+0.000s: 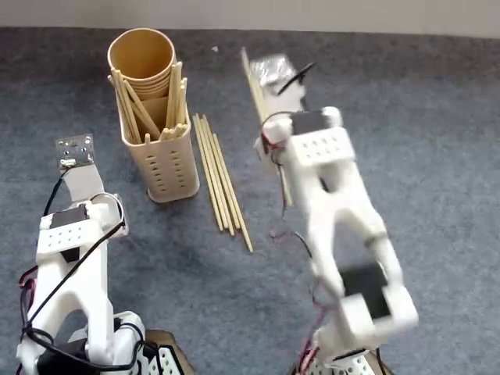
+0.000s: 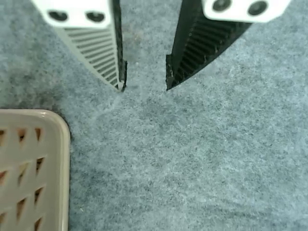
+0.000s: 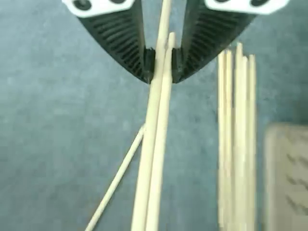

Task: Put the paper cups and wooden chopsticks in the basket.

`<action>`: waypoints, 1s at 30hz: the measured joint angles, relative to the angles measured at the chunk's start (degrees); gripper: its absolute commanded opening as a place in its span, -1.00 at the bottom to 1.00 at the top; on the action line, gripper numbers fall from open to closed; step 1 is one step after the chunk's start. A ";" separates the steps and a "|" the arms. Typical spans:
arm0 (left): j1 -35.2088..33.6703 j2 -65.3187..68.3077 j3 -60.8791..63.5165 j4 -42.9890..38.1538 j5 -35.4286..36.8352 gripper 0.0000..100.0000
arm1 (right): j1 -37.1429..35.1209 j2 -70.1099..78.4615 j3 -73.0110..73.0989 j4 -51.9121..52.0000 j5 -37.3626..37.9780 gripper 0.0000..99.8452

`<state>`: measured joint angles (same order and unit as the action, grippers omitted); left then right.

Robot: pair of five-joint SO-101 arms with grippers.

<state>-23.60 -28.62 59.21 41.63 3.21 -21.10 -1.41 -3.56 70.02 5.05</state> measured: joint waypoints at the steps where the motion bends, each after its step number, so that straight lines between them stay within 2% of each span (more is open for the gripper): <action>1: 0.00 0.00 0.00 0.00 0.00 -0.67 | -0.26 -4.22 0.00 -1.05 -0.70 -0.99; 7: 0.18 0.00 0.18 0.00 0.09 -0.67 | -6.24 -26.73 3.16 -14.77 -2.46 -0.99; 13: 0.18 0.00 0.35 -0.88 0.00 -0.67 | -14.68 -34.20 15.47 -35.25 -2.64 -0.99; 17: 0.18 0.00 1.85 -3.87 0.00 -0.67 | -19.34 -34.20 25.67 -49.93 -2.64 -0.99; 21: 0.18 0.00 2.11 -4.84 -2.46 -0.67 | -20.84 -29.98 31.47 -64.00 -2.64 -0.99; 24: 0.18 0.00 2.29 -5.01 -3.08 -0.67 | -20.84 -24.09 30.42 -67.78 -2.64 -0.99; 30: 0.18 0.00 2.29 -5.01 -3.08 -0.67 | -20.04 -11.08 21.27 -68.57 -2.64 -0.99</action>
<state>-23.43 -28.62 61.49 36.62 0.13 -41.14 -12.48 17.71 1.45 2.42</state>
